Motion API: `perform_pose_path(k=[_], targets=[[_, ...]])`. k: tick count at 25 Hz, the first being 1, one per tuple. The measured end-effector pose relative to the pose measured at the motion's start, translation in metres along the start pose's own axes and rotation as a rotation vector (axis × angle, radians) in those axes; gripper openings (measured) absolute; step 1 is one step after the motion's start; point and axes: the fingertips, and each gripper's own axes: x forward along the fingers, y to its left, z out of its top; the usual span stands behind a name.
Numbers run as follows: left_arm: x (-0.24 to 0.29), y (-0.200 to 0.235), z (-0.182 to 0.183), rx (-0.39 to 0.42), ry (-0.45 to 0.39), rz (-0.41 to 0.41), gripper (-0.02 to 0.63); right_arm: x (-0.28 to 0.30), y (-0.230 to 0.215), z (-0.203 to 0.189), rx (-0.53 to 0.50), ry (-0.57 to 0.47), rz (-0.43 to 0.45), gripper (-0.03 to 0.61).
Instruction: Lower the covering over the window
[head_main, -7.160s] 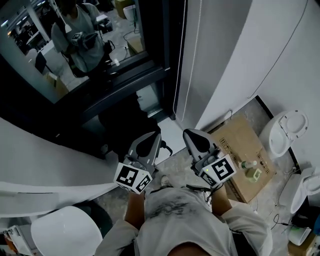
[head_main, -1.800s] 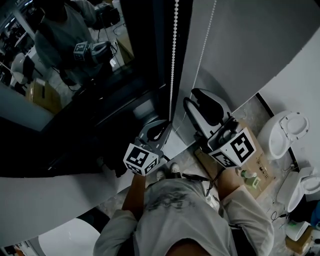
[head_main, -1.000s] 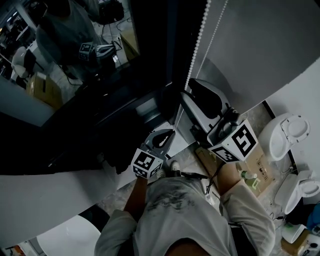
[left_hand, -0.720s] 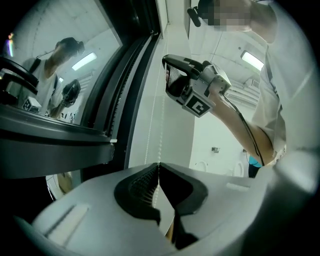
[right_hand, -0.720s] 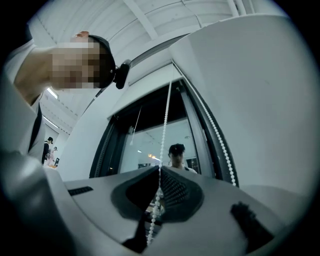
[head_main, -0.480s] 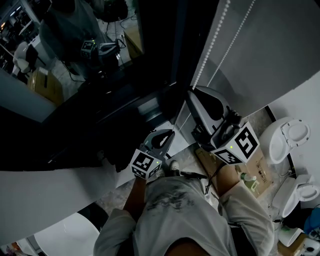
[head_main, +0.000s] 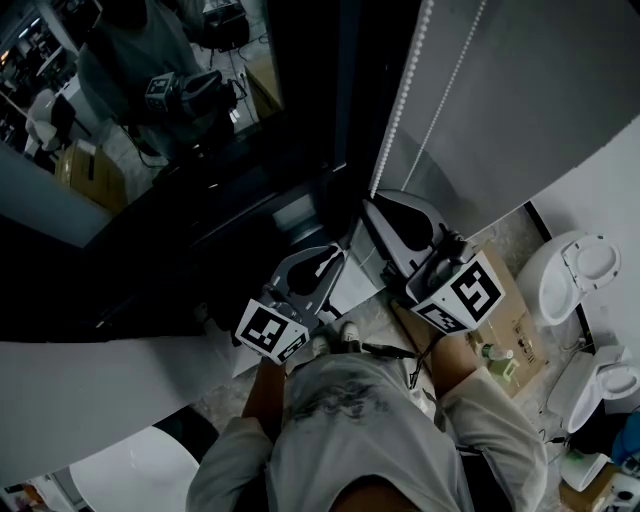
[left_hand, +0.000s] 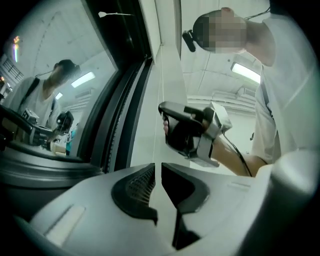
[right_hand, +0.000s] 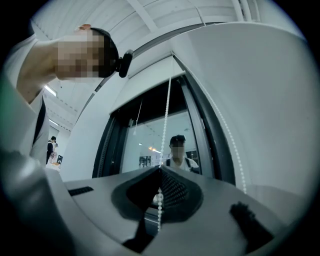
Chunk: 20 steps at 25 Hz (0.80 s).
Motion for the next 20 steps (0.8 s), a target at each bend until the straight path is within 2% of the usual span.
perform_pose_path(k=[7,13,20], targets=[[0.007,0.0,0.048,0.052,-0.073,-0.022,0.065,-0.008,0.005,-0.027,0.026,0.053,-0.006,0.017],[0.015,0.0,0.071,0.071,-0.103,-0.04,0.092,-0.014,0.01,-0.053,0.059,0.107,-0.015,0.017],[0.02,-0.002,0.092,0.059,-0.152,-0.078,0.114,-0.017,0.006,-0.056,0.065,0.102,-0.035,0.017]])
